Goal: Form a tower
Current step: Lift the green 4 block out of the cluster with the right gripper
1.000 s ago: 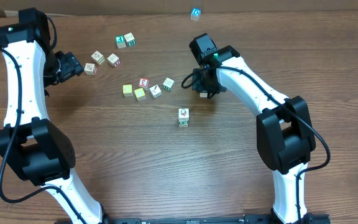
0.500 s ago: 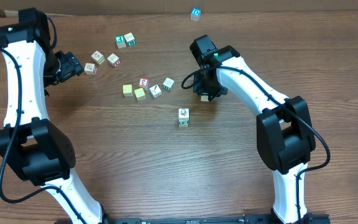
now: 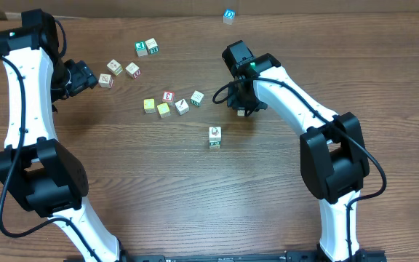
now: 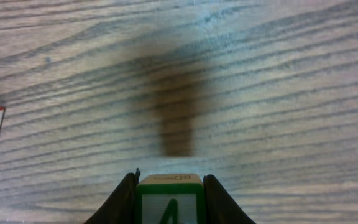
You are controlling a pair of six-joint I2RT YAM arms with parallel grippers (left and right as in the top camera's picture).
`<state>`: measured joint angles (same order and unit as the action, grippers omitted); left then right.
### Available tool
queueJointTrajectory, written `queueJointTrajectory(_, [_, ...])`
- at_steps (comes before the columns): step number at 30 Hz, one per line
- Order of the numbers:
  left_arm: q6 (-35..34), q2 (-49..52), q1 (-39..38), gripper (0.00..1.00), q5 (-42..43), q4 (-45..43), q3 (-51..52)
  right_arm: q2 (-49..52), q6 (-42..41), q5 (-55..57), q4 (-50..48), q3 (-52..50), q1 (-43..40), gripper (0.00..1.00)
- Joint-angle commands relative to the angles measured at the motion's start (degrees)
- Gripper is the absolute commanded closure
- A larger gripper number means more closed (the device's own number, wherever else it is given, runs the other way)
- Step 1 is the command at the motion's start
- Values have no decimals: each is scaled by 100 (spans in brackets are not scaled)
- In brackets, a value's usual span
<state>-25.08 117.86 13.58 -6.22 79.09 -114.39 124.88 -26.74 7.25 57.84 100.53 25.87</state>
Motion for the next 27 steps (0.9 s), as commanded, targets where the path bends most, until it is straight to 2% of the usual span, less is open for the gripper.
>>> queueJointTrajectory(1, [26, -87, -15, 0, 11, -7, -74, -164, -22, 129, -127, -195, -55, 76])
queueJointTrajectory(9, [26, -87, -9, 1, 11, -7, -74, -160, -22, 127, -160, -223, -55, 75])
queueJointTrajectory(10, [26, -87, -11, 0, 11, -7, -74, -160, -22, 127, -160, -223, -55, 70])
queueJointTrajectory(12, [26, -87, -13, 0, 11, -7, -74, -160, -22, 127, -160, -223, -55, 67])
queueJointTrajectory(27, [26, -87, -11, 1, 11, -7, -74, -160, -22, 129, -114, -223, -55, 53])
